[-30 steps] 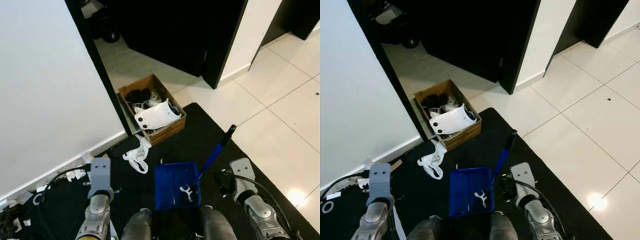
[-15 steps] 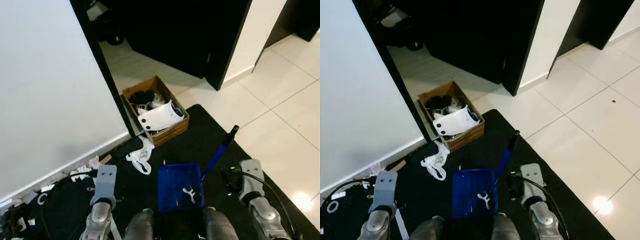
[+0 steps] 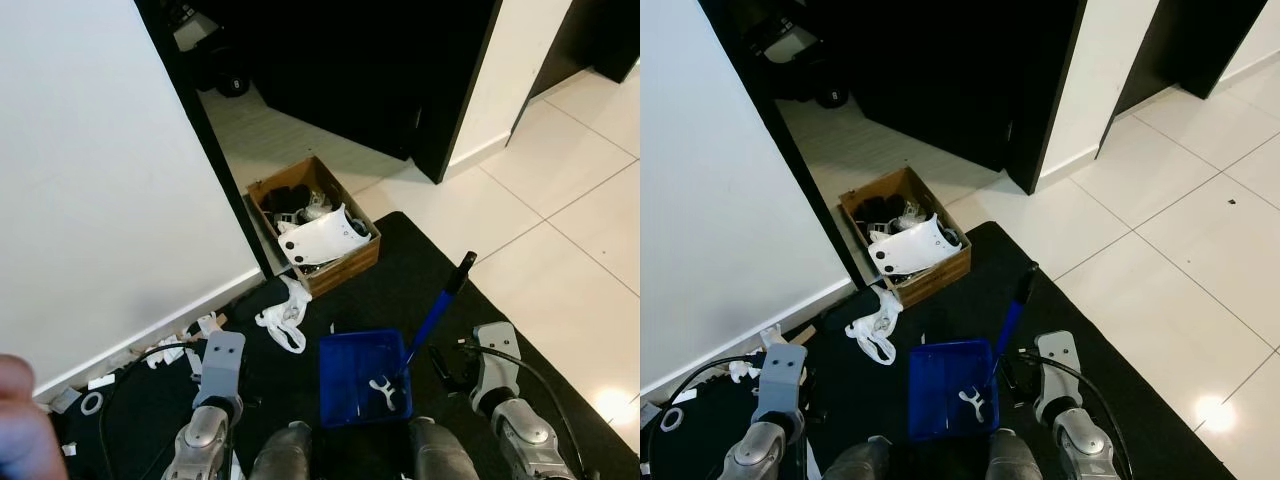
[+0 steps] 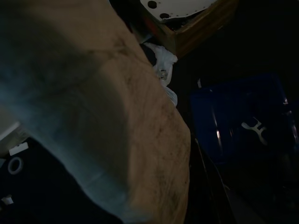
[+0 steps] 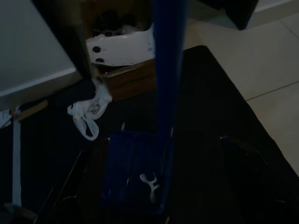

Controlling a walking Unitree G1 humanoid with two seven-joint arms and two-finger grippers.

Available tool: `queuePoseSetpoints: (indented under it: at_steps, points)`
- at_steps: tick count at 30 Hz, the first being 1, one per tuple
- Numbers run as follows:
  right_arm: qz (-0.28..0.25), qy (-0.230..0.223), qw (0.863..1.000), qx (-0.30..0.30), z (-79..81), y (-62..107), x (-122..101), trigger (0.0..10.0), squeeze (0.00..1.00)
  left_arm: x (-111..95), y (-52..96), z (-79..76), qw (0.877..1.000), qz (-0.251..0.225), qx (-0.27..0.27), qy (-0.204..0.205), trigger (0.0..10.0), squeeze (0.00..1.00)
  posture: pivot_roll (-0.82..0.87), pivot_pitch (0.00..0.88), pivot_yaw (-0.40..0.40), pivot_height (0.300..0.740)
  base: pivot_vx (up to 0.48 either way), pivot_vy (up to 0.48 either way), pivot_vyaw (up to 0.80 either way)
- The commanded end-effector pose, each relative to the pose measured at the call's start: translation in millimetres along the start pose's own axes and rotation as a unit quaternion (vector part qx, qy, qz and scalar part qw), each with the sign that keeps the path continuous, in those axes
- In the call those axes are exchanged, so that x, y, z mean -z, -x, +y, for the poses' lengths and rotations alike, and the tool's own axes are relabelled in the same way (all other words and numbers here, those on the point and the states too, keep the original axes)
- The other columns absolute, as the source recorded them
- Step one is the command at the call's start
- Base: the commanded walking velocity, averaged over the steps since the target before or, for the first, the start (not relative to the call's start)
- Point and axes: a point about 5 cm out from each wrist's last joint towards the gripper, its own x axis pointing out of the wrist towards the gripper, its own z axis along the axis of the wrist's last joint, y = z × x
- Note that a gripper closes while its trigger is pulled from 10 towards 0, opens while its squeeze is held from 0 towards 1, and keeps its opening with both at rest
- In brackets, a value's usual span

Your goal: Sweep floor

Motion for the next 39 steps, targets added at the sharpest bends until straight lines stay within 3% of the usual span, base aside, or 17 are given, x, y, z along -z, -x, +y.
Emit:
queuePoseSetpoints:
  at_steps: [1, 13, 39]
  points:
    - [0.009, -0.01, 1.0, 0.004, -0.3, 2.9, 5.6, 10.0, 0.0, 5.9, 2.3, -1.3, 1.0, 0.007, 0.013, 0.024, 10.0, 0.0, -0.04, 0.099, 0.062, 0.74, 0.0, 0.0, 0.0]
    - [0.0, 0.008, 1.0, 0.002, -1.2, 2.4, 3.7, 10.0, 0.0, 7.4, 2.9, -0.5, 0.998, 0.007, 0.027, 0.049, 10.0, 0.0, -0.03, 0.093, 0.046, 0.74, 0.0, 0.0, 0.0]
    - [-0.008, -0.012, 1.0, -0.007, -2.3, 4.1, 4.3, 10.0, 0.0, 9.6, 5.1, -0.5, 0.999, 0.001, 0.009, 0.042, 10.0, 0.0, -0.03, 0.093, 0.038, 0.74, 0.0, 0.0, 0.0]
